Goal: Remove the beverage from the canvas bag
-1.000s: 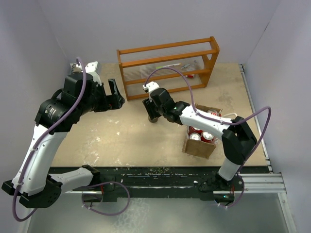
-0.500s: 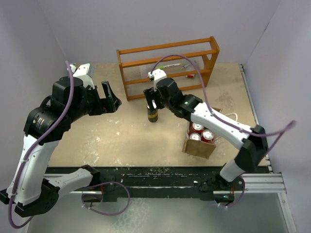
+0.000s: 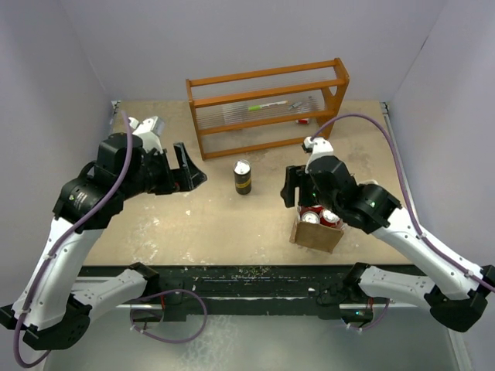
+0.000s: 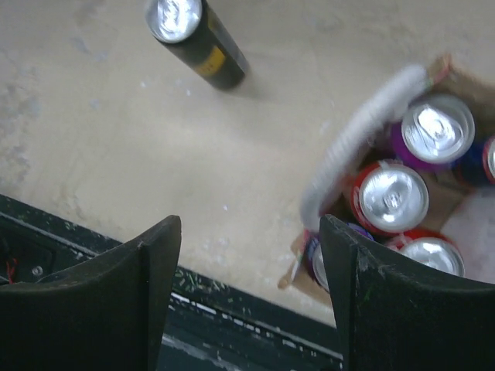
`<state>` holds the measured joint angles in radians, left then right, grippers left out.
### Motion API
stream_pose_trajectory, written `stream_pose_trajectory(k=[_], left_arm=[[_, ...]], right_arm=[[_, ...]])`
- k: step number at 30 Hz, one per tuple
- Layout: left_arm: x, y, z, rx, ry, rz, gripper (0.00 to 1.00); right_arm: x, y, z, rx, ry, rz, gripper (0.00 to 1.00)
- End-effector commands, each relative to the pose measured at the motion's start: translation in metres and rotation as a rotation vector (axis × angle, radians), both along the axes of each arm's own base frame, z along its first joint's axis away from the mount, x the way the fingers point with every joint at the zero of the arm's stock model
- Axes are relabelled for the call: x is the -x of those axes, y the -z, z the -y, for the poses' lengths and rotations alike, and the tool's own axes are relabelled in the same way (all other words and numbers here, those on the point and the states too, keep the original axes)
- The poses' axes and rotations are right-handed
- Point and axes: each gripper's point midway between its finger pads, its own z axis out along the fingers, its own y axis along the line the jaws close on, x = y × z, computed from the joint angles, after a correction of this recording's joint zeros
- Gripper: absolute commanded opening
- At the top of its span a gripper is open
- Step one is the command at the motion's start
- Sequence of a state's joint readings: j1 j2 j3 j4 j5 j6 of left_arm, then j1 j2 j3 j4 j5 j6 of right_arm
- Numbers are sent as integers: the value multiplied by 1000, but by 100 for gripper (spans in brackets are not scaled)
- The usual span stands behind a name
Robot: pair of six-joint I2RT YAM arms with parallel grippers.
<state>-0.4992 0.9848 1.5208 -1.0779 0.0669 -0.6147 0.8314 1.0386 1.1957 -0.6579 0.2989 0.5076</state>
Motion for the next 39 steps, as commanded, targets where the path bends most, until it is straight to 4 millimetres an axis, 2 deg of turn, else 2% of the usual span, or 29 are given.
stream_pose_trajectory(k=[1,7,12,15,18,20,24,30,39], left_arm=[[9,4,23,159,47,-52,99],[25,19,20,190,28,-119,99],[34,24,9,165,0,-127,99],[39,24,2,161,-23,-132,99],[43,23,-4,163,-47,-125,99],[44,22,-7,159,-62,-123,99],[39,18,-10,124,-70,-112,99],[19,11,-8,56,-64,-81,99],[1,13,3,21,-29,-81,99]], right_arm=[[23,20,38,30,159,-108,73],[34,30,71,14,382,-164,72],[29,34,91,71,532,-155,72],[22,36,97,132,575,-140,71],[5,41,94,168,571,-137,71],[-8,52,96,175,585,-169,70],[-34,66,102,151,615,-196,70],[-56,82,111,173,652,-211,66],[-67,104,138,198,690,-252,63]])
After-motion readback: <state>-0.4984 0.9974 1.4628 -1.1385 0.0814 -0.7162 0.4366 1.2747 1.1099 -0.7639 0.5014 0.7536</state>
